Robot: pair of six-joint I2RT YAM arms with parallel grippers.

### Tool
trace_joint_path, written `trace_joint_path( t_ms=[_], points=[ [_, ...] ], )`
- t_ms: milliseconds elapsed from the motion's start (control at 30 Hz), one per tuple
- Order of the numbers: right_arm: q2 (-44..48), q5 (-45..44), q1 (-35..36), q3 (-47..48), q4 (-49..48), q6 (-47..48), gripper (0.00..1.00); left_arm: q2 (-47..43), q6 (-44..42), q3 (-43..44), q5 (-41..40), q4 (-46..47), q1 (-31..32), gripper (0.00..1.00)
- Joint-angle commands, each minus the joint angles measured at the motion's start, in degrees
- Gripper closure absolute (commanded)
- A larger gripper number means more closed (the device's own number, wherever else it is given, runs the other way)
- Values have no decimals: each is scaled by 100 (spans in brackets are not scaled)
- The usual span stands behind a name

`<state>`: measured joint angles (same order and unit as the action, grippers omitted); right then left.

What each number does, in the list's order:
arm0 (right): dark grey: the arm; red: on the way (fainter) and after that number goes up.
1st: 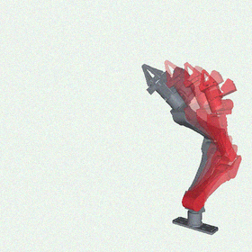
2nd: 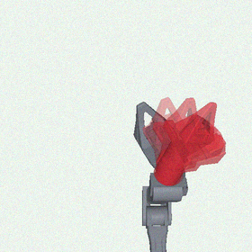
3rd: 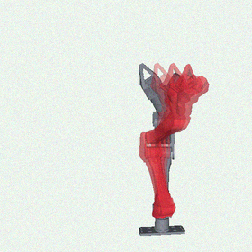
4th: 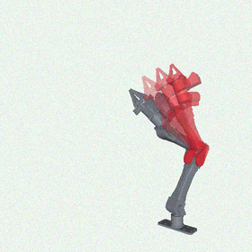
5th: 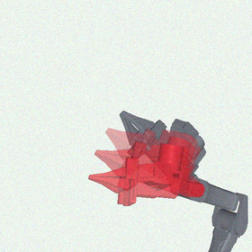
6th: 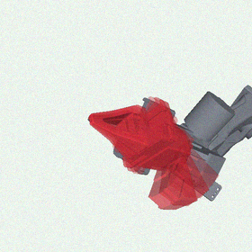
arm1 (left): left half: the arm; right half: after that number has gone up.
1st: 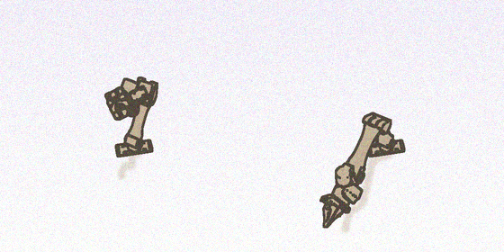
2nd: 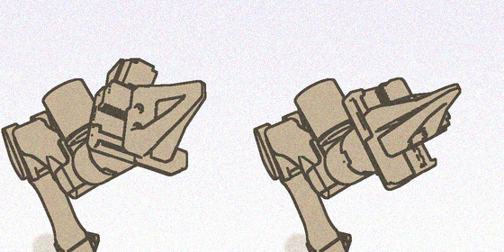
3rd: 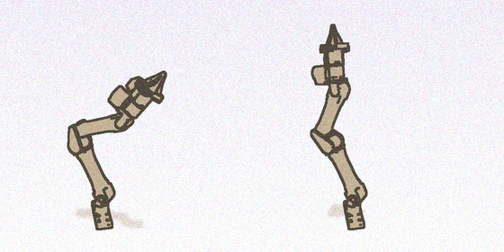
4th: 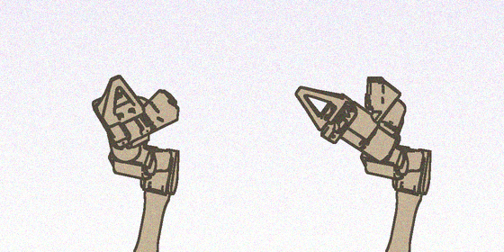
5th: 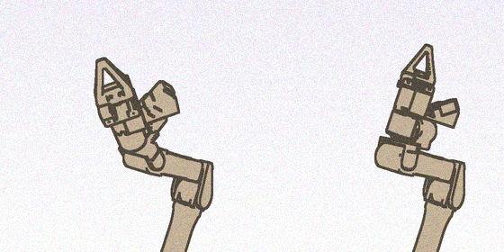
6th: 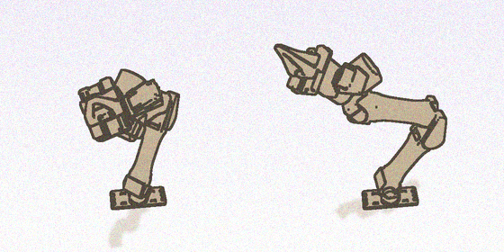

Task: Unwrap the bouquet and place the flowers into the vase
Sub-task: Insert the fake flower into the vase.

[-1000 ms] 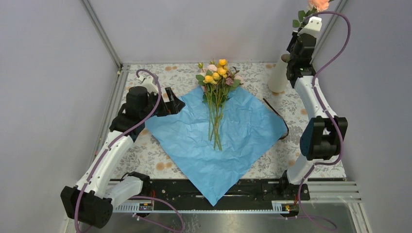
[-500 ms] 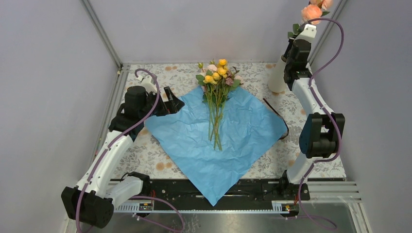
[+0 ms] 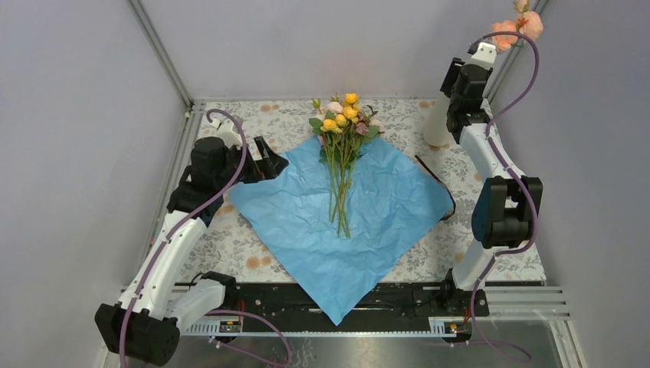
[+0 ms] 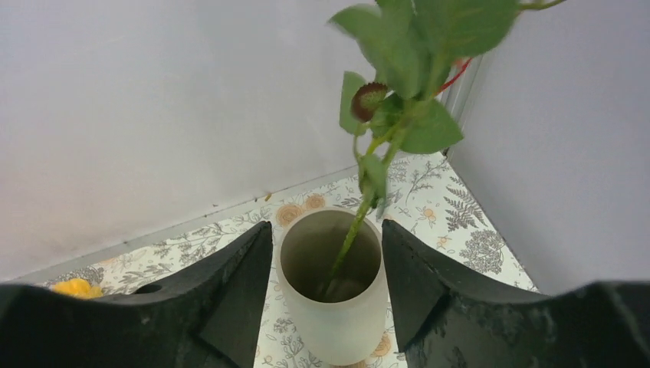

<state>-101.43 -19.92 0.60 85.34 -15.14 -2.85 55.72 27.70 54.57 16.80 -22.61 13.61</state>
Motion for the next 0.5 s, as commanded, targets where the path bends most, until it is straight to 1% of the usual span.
trace_joint_path(
  t_ms=[0, 67, 133, 300, 467],
  points=[
    [307, 6, -25, -76, 41, -57, 32, -185, 42, 1, 163, 267, -50, 3],
    [373, 10, -25, -120, 86, -53, 22, -216, 42, -3, 161, 266, -51, 3],
    [457, 71, -25, -167, 193, -70, 16, -243, 42, -6, 162, 266, -60, 3],
    [827, 164, -23, -500, 252, -191, 7, -281, 33, -7, 142, 266, -69, 3],
    [1193, 491, -25, -806, 332, -202, 5, -339, 34, -7, 138, 266, -85, 2]
  ],
)
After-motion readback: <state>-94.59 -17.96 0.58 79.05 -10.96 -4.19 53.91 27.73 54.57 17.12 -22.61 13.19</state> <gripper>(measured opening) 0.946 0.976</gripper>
